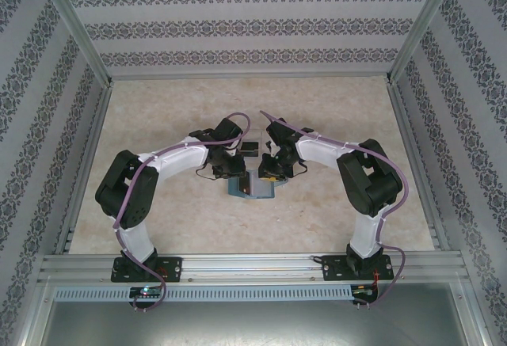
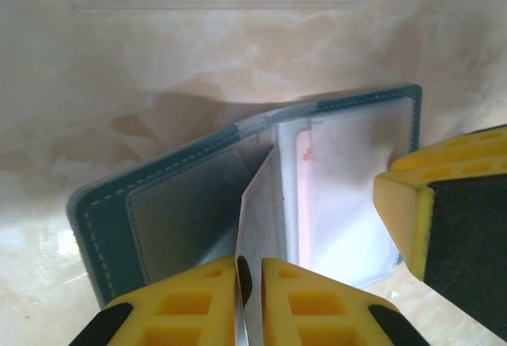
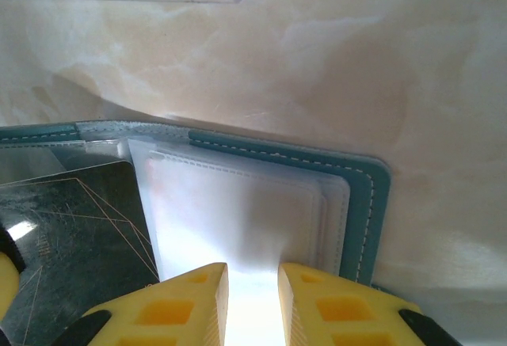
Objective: Take the credit cards out of the card holder
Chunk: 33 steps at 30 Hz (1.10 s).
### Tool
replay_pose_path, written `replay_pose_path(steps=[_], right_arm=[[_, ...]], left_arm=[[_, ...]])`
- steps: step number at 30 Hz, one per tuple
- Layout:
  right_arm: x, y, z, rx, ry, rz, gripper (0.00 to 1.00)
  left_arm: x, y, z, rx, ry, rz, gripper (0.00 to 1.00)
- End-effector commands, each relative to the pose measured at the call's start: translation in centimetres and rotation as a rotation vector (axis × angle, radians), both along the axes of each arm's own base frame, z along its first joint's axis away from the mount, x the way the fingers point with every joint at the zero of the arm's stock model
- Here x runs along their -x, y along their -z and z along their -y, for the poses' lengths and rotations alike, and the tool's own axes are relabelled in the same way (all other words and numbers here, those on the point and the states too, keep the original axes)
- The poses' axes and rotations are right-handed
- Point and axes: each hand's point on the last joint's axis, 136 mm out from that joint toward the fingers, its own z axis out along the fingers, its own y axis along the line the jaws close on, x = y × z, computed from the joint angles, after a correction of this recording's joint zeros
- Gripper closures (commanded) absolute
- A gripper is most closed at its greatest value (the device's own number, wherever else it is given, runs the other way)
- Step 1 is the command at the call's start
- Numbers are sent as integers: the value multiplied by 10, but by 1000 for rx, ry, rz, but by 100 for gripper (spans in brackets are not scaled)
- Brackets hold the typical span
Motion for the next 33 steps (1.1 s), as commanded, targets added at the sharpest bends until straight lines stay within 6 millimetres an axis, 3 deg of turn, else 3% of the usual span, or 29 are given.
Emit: replay_pose_path(steps=[1, 21, 33], right_arm=[[9, 13, 12, 85, -8, -37, 74], [9, 13, 10, 83, -15, -37, 75], [9, 12, 9, 84, -19, -35, 74]], left_arm=[[-1, -9, 14, 59, 12, -5, 85], [13, -10, 24, 58, 33, -37, 83], [16, -9, 21, 31, 36, -44, 89]])
